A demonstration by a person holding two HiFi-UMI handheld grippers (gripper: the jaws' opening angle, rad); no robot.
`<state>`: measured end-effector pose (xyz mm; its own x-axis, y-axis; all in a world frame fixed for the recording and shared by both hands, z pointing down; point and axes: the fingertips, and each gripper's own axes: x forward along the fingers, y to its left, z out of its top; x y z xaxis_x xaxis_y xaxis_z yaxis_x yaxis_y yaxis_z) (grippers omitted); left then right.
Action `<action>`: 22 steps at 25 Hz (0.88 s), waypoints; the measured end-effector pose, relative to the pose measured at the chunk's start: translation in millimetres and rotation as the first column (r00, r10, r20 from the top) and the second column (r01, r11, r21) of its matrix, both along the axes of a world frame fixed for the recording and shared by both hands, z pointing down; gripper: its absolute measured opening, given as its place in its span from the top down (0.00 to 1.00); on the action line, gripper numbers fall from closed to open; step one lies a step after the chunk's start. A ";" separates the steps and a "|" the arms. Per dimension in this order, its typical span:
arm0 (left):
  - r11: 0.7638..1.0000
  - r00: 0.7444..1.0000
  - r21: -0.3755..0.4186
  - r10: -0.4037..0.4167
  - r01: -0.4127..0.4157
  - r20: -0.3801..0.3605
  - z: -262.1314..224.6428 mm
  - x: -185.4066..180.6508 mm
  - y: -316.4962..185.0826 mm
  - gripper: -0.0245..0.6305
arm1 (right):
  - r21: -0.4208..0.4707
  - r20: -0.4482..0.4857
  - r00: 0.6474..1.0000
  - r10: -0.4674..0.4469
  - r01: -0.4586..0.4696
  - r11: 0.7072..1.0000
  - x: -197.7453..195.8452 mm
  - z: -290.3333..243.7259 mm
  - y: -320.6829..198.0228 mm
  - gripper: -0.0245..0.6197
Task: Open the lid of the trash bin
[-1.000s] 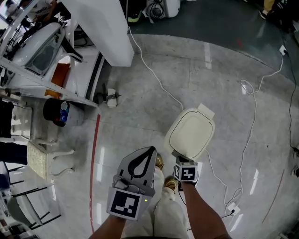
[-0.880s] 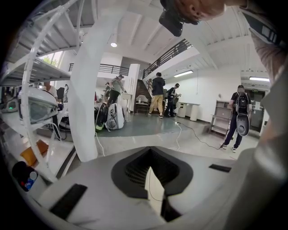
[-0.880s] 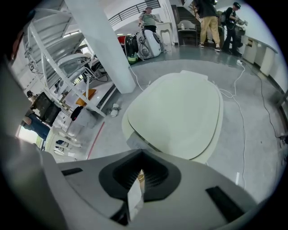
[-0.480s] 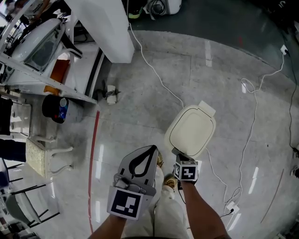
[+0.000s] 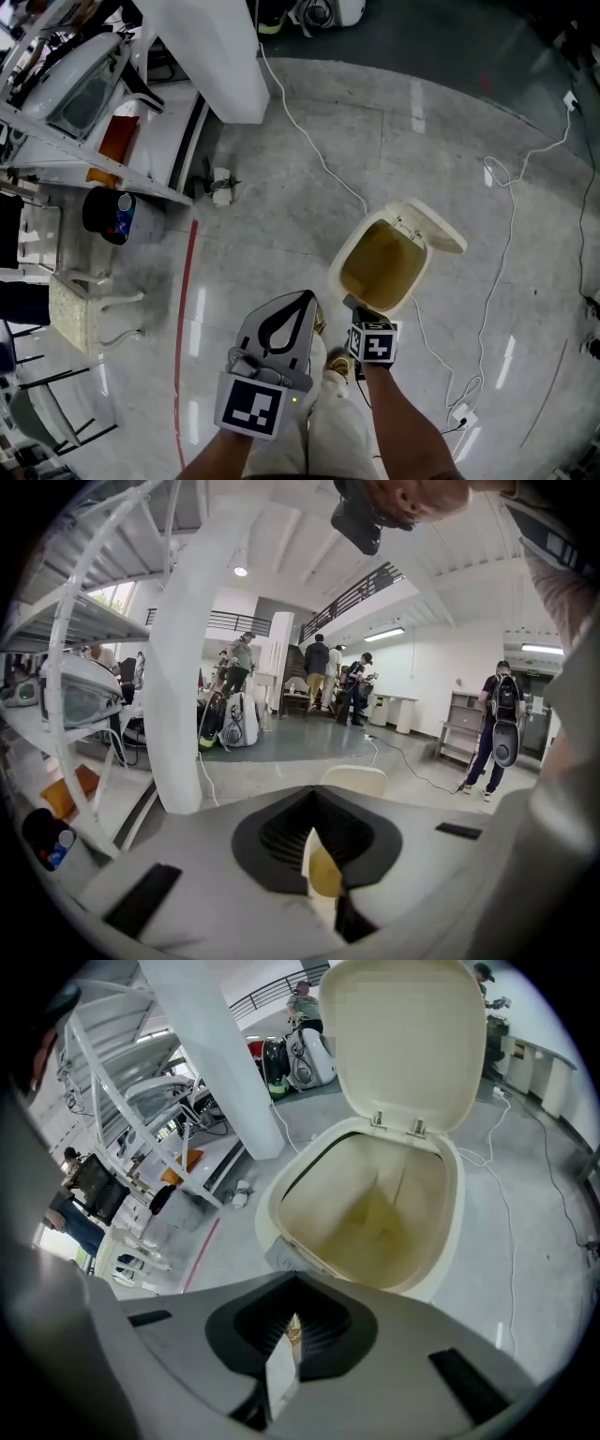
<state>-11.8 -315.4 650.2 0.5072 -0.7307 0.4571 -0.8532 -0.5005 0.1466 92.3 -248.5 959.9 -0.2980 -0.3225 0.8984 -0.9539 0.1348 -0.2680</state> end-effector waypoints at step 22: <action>0.989 0.997 0.150 0.022 -0.010 -0.078 -149.5 16.4 -18.6 0.98 | 0.307 0.048 0.999 0.009 -0.023 0.952 13.3 -231.1 -120.7 0.91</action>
